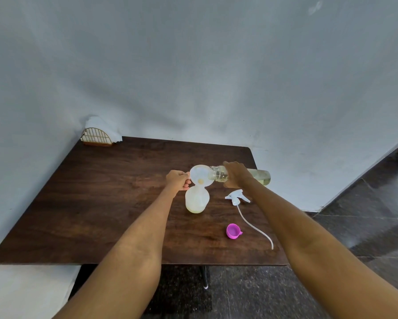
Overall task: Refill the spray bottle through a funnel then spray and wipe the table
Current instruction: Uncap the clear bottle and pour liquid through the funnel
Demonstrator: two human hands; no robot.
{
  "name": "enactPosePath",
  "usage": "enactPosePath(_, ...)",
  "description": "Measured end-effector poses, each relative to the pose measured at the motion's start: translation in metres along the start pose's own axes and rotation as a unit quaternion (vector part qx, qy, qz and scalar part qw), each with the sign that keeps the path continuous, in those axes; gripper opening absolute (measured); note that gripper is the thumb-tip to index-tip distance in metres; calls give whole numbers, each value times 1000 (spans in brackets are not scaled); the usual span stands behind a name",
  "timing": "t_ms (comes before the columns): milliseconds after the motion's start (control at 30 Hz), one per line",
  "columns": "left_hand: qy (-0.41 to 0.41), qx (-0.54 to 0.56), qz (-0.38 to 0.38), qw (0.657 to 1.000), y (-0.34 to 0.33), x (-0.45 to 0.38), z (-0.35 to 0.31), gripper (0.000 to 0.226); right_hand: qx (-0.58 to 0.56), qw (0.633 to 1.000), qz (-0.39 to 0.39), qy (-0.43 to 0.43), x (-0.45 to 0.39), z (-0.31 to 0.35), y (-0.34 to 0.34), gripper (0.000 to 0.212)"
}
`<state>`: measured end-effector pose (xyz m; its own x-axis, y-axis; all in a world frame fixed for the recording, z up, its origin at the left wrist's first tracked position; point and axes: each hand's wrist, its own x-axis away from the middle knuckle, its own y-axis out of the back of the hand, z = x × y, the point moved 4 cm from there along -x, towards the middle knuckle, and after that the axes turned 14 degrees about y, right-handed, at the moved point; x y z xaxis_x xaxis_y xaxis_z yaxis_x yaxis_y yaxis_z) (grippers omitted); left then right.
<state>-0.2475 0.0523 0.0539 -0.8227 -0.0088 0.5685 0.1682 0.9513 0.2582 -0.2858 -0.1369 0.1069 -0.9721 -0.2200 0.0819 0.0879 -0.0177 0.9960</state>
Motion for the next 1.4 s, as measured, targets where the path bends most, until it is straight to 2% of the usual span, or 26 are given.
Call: enactPosePath(1400, 1, -12, -9, 1000, -1, -4, -1, 21, 5, 1000, 1, 5, -5, -4, -5, 47)
